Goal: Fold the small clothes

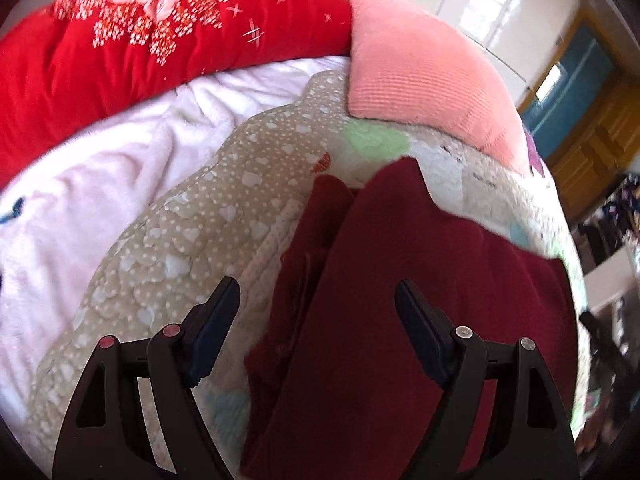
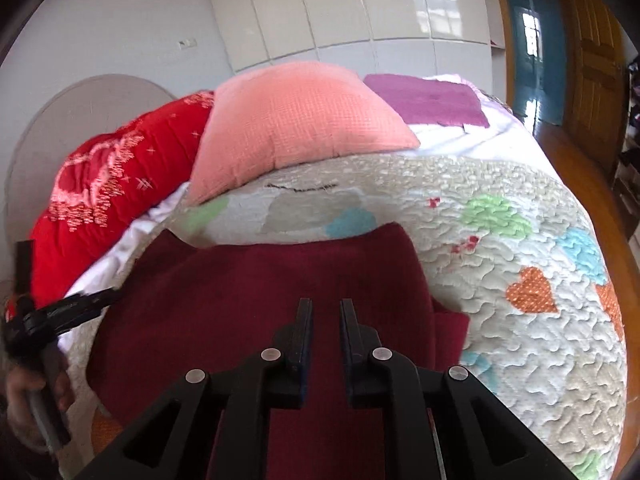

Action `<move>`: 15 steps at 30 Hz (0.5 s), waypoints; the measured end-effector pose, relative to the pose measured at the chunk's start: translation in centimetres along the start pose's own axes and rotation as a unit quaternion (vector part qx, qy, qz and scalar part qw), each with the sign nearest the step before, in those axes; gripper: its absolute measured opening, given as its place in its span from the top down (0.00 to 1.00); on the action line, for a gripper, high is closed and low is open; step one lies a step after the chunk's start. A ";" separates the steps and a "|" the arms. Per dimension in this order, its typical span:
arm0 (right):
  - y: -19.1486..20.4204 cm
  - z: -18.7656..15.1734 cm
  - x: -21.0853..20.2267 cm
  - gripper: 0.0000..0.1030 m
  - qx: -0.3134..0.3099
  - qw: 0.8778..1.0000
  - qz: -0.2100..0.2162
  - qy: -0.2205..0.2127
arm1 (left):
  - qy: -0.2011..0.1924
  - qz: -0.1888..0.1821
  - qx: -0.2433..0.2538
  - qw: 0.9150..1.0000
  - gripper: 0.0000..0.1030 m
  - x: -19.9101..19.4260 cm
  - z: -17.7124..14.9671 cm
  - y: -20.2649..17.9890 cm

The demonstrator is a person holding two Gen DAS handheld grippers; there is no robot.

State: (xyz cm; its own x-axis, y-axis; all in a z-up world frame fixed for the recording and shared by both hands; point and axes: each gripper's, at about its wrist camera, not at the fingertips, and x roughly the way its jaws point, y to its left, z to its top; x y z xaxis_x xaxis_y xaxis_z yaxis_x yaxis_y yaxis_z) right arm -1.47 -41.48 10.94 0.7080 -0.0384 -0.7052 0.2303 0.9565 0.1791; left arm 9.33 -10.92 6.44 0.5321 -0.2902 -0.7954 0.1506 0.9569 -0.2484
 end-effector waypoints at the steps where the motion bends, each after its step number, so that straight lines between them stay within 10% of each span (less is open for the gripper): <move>1: -0.4 0.0 0.8 0.89 0.012 1.000 -0.012 0.000 | -0.003 0.005 0.009 1.000 0.22 -0.3 -0.3 -0.2; 7: -3.6 -0.8 6.3 0.72 0.062 0.994 -0.067 0.057 | -0.001 0.012 0.028 1.000 0.22 -0.9 -1.1 -0.8; 15: -2.4 -1.3 1.2 0.66 0.053 0.997 -0.048 0.043 | -0.003 0.016 0.029 0.999 0.22 -1.4 -1.7 0.0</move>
State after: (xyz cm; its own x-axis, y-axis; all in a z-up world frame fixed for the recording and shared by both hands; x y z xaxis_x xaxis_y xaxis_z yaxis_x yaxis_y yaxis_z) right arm -2.08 -43.42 8.76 0.6208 -0.0993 -0.7776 0.3661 0.9138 0.1756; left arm 7.21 -10.55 6.60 0.5418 -0.2592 -0.7995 0.1808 0.9649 -0.1903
